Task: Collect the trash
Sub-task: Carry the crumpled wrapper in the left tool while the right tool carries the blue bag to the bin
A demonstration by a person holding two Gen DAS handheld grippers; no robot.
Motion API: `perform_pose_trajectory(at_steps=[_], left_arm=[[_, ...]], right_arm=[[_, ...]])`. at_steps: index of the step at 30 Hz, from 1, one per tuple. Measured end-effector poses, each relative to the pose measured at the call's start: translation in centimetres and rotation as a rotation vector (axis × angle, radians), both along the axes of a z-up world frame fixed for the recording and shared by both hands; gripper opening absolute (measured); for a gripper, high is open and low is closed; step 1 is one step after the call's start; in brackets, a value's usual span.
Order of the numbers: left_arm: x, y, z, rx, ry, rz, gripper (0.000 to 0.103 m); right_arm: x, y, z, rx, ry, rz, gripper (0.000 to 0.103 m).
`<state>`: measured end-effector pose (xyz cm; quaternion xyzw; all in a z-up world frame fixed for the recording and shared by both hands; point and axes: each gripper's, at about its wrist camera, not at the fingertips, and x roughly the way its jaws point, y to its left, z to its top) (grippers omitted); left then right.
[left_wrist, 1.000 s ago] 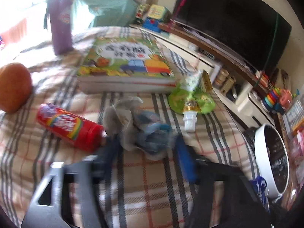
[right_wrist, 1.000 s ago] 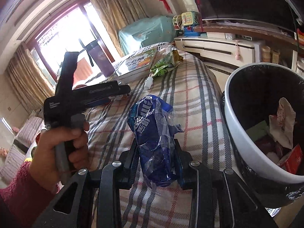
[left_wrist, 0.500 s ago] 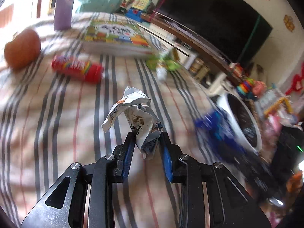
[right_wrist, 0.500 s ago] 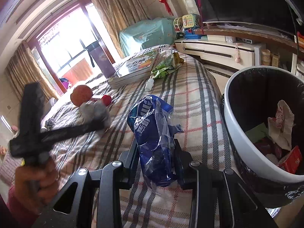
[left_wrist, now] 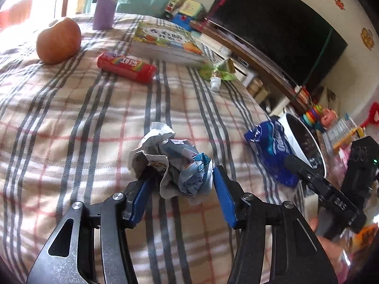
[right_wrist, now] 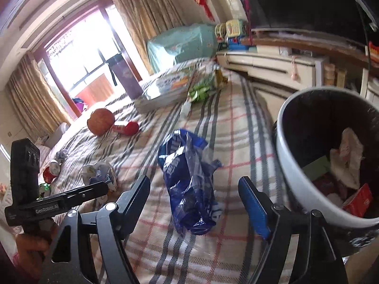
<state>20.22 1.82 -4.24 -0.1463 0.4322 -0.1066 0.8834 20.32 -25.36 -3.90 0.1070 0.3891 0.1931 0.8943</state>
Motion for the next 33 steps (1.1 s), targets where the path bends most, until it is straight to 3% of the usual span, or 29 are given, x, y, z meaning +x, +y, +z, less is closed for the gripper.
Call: perform_pose_trajectory(at_steps=[7, 10, 12, 19, 33], left_arm=[[0.4, -1.2, -1.0, 0.081, -0.038, 0.030, 0.051], [0.3, -1.3, -0.9, 0.105, -0.047, 0.015, 0.042], [0.0, -1.5, -0.7, 0.106, -0.052, 0.004, 0.033], [-1.5, -3.6, 0.0, 0.149, -0.059, -0.058, 0.033], [-4.3, -8.2, 1.2, 0.174, -0.080, -0.185, 0.033]], right_arm=[[0.3, 1.7, -0.4, -0.064, -0.001, 0.033, 0.074], [0.1, 2.0, -0.6, -0.093, -0.005, 0.026, 0.037], [0.0, 1.8, -0.6, -0.086, -0.002, 0.021, 0.037], [-1.3, 1.2, -0.1, -0.052, -0.007, 0.020, 0.033], [-4.6, -2.5, 3.7, 0.030, -0.066, -0.045, 0.033]])
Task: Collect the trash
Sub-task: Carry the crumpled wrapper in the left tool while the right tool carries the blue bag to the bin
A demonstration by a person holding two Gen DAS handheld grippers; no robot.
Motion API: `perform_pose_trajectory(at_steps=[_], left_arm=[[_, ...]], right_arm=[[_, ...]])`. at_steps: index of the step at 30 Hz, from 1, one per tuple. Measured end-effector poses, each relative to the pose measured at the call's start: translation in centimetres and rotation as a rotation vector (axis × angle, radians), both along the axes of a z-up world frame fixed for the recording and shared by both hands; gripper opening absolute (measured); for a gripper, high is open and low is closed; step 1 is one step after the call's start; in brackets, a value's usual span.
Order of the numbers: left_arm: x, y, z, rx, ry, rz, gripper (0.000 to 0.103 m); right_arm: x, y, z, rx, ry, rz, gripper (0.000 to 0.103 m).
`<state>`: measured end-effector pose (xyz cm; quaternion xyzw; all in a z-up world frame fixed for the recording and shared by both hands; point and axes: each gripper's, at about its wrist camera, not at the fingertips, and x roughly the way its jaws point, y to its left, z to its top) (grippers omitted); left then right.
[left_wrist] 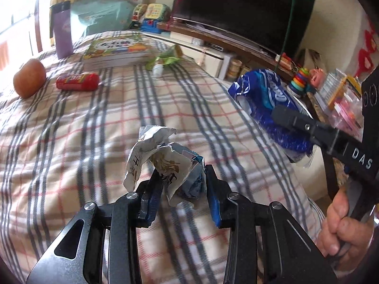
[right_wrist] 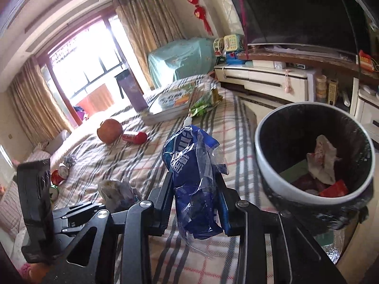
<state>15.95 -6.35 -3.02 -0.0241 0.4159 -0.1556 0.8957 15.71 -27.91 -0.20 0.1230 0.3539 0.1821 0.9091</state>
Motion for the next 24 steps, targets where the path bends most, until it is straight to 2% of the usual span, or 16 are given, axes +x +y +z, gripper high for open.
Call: perform_pose_trajectory(at_steps=[6, 11, 24], left_arm=[[-0.9, -1.7, 0.6, -0.003, -0.003, -0.055, 0.033], [-1.3, -2.8, 0.9, -0.038, 0.007, -0.092, 0.033], [-0.9, -7.1, 2.1, -0.052, 0.000, -0.196, 0.033]], right_arm=[[-1.0, -1.4, 0.3, 0.018, -0.002, -0.030, 0.033], [-1.7, -2.8, -0.1, 0.030, 0.005, -0.063, 0.033], [-2.9, -7.1, 0.3, 0.037, 0.007, -0.160, 0.033]])
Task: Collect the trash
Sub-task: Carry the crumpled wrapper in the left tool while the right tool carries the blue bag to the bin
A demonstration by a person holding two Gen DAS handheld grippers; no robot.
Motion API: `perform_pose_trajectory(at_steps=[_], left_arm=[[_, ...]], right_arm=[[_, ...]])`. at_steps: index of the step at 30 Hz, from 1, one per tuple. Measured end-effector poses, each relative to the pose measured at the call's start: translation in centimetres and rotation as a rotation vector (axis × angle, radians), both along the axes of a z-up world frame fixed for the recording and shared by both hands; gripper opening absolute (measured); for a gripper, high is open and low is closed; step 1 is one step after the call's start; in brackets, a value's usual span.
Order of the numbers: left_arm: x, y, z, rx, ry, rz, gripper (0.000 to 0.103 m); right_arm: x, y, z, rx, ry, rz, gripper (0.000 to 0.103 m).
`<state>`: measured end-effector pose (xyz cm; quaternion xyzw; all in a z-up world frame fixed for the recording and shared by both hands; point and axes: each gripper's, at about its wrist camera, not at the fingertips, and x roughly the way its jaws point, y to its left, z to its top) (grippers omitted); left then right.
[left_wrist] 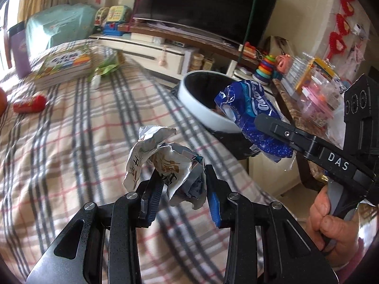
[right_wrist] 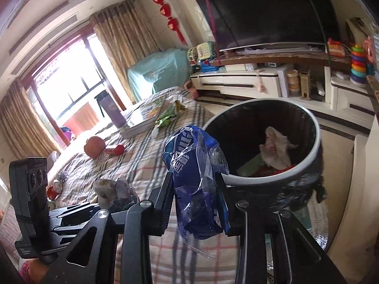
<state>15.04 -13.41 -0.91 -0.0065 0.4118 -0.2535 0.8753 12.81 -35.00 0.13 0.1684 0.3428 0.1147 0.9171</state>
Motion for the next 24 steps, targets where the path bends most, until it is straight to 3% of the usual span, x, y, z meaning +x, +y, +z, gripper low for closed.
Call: perform_pose_trajectory(at_steps=[24], left_arm=[[1.8, -4.2, 2.3, -0.006, -0.039, -0.080, 0.033]], right_arm=[[0.1, -4.2, 0.3, 0.006, 0.003, -0.084, 0.033]])
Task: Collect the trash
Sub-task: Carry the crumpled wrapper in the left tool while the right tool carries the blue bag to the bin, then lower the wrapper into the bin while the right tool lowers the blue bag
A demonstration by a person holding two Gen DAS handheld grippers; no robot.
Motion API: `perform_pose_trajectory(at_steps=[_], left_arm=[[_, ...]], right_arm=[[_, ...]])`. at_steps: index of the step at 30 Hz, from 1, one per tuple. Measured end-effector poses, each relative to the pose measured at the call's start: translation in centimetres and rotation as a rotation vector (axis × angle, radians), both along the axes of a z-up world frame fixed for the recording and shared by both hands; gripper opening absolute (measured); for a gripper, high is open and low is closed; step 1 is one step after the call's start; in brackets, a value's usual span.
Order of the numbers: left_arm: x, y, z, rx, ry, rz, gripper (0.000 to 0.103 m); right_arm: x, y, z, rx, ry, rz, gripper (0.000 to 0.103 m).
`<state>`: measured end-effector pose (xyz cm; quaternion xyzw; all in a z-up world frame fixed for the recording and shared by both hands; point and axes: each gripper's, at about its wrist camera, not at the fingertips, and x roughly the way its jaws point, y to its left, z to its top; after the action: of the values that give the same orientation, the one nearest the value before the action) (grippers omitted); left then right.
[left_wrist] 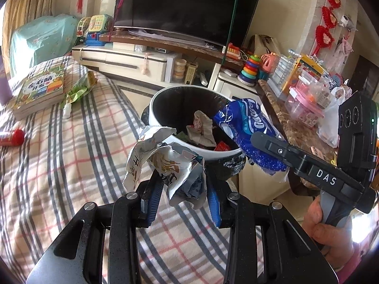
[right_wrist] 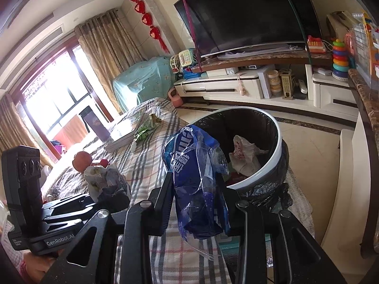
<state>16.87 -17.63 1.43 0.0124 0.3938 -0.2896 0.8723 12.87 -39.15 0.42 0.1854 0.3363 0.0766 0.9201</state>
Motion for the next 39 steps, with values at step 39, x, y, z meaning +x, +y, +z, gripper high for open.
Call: perform_pose_trajectory(at_steps=[39], left_arm=[[4.8, -5.7, 0.2, 0.049, 0.011, -0.066, 0.033]], right_arm=[[4.8, -2.5, 0.2, -0.089, 0.085, 0.008, 0.033]])
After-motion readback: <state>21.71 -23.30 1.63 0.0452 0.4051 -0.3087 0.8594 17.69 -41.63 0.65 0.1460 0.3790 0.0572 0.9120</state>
